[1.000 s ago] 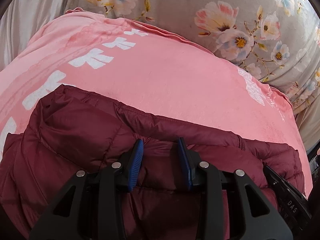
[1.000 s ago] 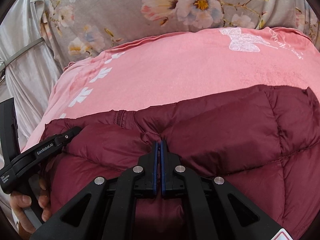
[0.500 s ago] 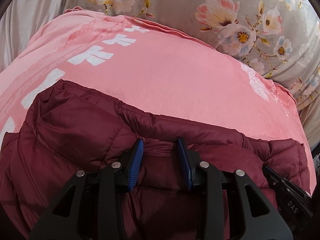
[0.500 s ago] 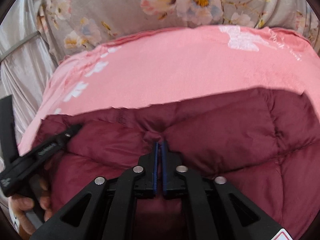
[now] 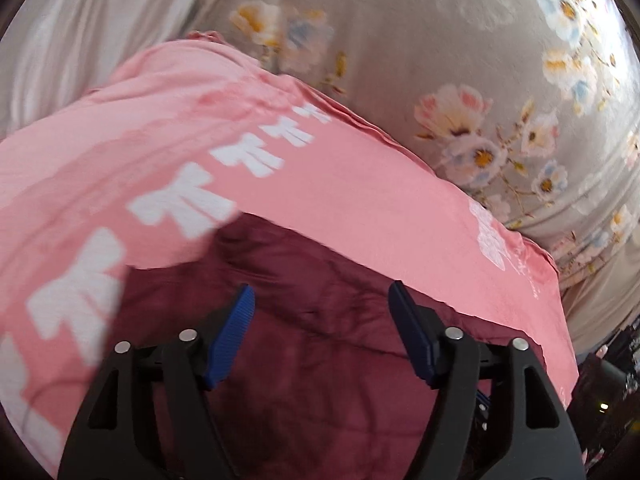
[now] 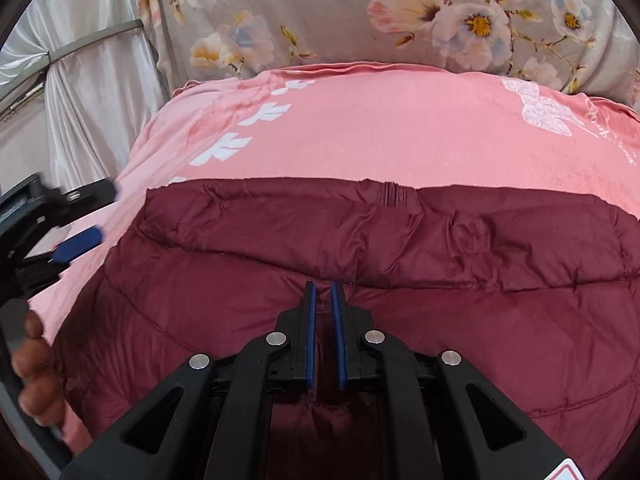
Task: Fold large clothes
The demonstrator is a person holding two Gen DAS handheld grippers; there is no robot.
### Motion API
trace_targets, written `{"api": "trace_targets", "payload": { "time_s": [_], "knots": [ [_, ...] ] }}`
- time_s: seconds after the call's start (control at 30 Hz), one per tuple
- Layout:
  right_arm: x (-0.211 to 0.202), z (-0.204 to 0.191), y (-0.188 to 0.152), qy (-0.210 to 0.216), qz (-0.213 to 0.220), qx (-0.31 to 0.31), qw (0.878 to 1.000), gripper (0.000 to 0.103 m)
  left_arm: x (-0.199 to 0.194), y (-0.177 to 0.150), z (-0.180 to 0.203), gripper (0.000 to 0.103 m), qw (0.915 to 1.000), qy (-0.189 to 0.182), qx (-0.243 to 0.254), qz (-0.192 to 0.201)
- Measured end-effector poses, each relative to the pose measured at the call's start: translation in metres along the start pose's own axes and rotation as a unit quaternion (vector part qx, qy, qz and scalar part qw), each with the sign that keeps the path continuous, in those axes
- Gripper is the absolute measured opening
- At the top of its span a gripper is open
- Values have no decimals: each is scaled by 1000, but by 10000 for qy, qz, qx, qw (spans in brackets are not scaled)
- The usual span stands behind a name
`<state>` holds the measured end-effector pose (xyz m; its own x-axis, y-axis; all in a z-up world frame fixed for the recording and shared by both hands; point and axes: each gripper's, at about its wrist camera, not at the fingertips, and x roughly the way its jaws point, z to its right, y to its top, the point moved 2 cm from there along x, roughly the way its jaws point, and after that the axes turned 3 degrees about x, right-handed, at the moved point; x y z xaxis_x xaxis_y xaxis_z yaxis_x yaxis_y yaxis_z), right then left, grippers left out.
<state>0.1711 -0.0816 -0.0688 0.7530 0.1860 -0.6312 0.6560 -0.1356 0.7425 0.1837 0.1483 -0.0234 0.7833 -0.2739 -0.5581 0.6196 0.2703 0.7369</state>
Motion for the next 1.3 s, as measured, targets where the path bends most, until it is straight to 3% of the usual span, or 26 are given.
{"api": "trace_targets", "payload": {
  "time_s": [0.27,0.43,0.67,0.73,0.9,0.97,1.13,1.3],
  "knots": [
    [14,1,-6,-134,-182,-28,9997,3,-13,-31,-82,75,9961,258,-690,-480],
    [15,0,-7,-179,-202,-87,9996,3,-6,-55,-95,78,9915,23,-974,-858],
    [15,1,-7,-148,-211,-74,9996,3,-6,-61,-86,82,9937,99,-769,-805],
    [9,4,-5,-51,-163,17,9999,4,-3,-60,-81,71,9933,5,-728,-894],
    [-47,3,-15,349,81,350,9987,11,-13,-51,-67,26,9941,-128,-549,-922],
    [-73,-3,-27,367,100,228,9990,11,-23,-46,-60,19,9951,-235,-474,-832],
    [-116,-9,-77,368,-239,66,9990,9,-52,-31,-28,14,9975,-456,-144,-523],
    [-118,-11,-107,323,-379,36,9988,8,-86,-16,21,13,9962,-785,327,-196]
  ]
}}
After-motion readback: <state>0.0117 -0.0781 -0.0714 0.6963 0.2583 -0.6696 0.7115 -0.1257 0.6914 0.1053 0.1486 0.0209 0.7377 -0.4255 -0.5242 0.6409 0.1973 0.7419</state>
